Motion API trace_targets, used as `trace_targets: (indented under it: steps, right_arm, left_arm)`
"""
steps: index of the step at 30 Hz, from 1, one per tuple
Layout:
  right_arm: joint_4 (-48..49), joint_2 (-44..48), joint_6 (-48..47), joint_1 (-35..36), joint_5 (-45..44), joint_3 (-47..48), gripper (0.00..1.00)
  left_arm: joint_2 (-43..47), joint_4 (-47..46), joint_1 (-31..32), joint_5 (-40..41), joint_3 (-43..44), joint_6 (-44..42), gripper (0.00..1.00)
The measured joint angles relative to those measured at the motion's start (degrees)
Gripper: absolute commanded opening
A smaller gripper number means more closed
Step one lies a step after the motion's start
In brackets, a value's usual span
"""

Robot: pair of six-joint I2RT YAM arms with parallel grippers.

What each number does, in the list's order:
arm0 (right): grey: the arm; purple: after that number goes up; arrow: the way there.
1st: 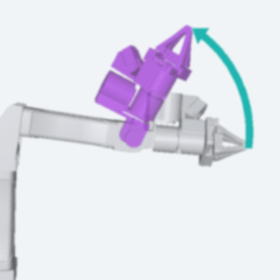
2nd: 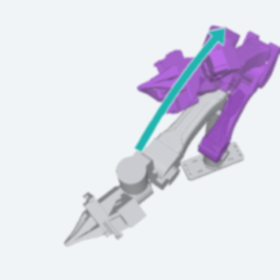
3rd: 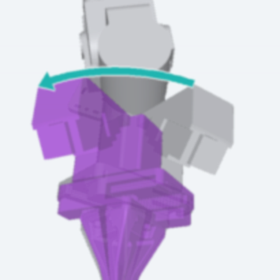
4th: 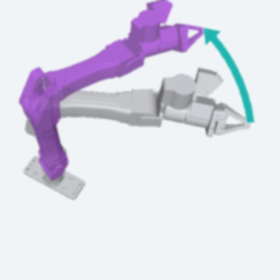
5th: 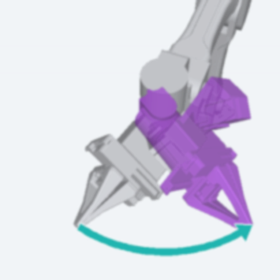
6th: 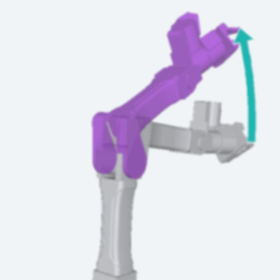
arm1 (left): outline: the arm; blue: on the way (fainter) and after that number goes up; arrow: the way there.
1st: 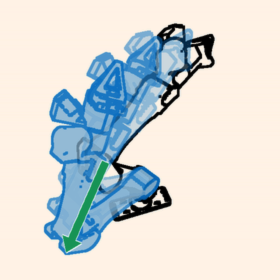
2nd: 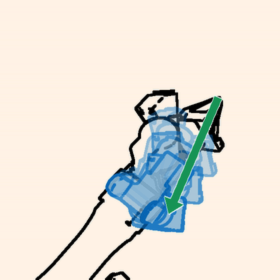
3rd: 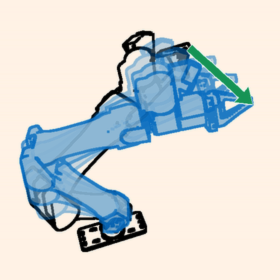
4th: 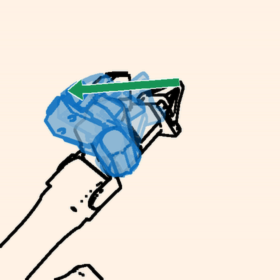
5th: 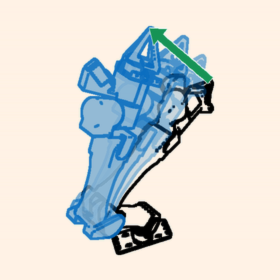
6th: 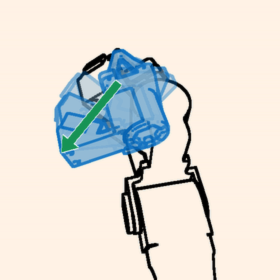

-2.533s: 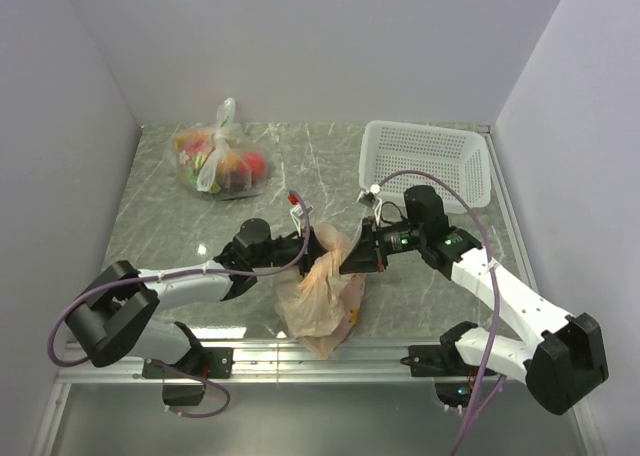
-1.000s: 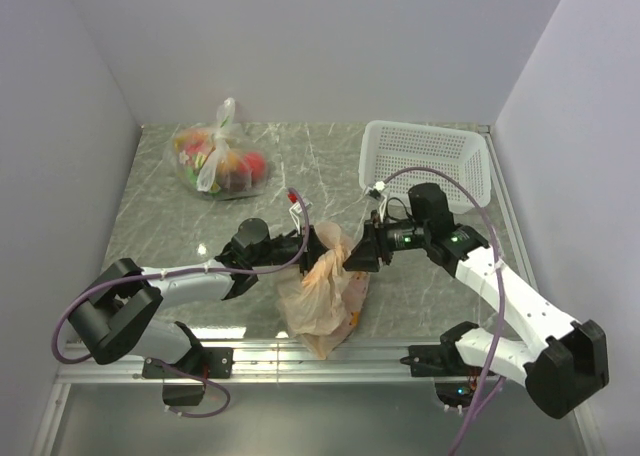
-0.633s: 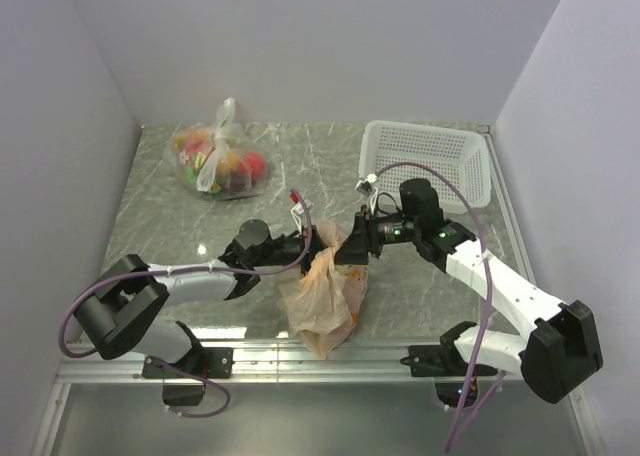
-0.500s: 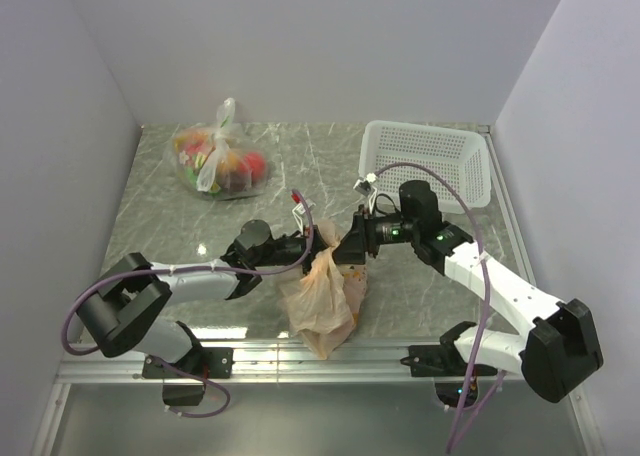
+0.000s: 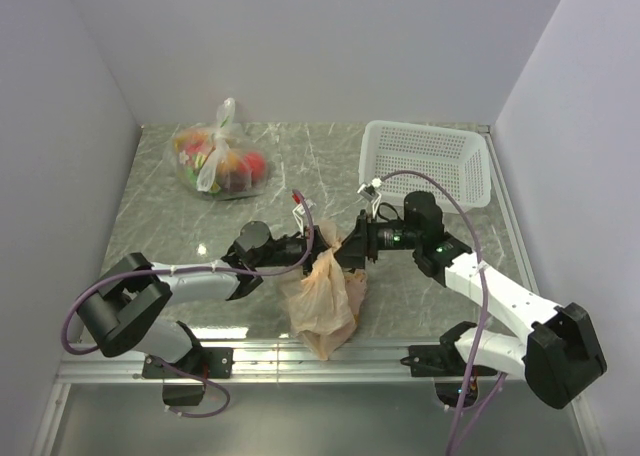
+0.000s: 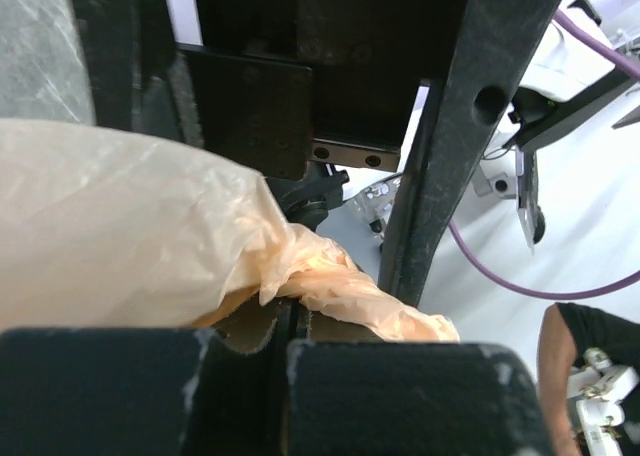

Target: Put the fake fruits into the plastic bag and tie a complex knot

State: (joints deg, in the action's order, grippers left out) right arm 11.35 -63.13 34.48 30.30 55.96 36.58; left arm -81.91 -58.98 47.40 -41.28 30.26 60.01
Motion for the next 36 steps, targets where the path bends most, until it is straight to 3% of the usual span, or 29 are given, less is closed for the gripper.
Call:
trace_targets:
  steps: [12,16,30,31,34,35,36]
  right_arm:
    - [13.6,-2.89,9.16,0.37,-0.48,-1.4,0.81]
    - [13.7,-2.89,8.5,0.26,-0.44,-1.25,0.81]
    - [-23.69,6.88,-18.25,-10.25,4.07,6.34,0.82]
    - [-25.55,7.41,-19.47,-11.1,4.46,6.8,0.8]
    - [-30.84,8.76,-22.56,-13.62,5.25,7.23,0.58]
    - [-32.15,9.01,-23.23,-14.25,5.62,7.23,0.43]
    - [-33.14,9.14,-23.93,-14.75,6.05,7.23,0.38]
  left_arm:
    - [-0.02,-1.14,0.44,1.33,0.35,-6.95,0.0]
    - [-0.09,-0.55,0.57,2.16,1.29,-10.25,0.02]
    - [-0.46,1.44,0.96,1.66,1.53,-12.81,0.02]
    - [-0.46,1.44,0.96,1.57,1.6,-12.79,0.0]
    - [-0.46,1.42,0.96,1.22,1.77,-12.74,0.0]
    - [-0.46,1.42,0.96,1.09,1.81,-12.72,0.0]
    - [-0.46,1.4,0.98,0.98,1.92,-12.68,0.0]
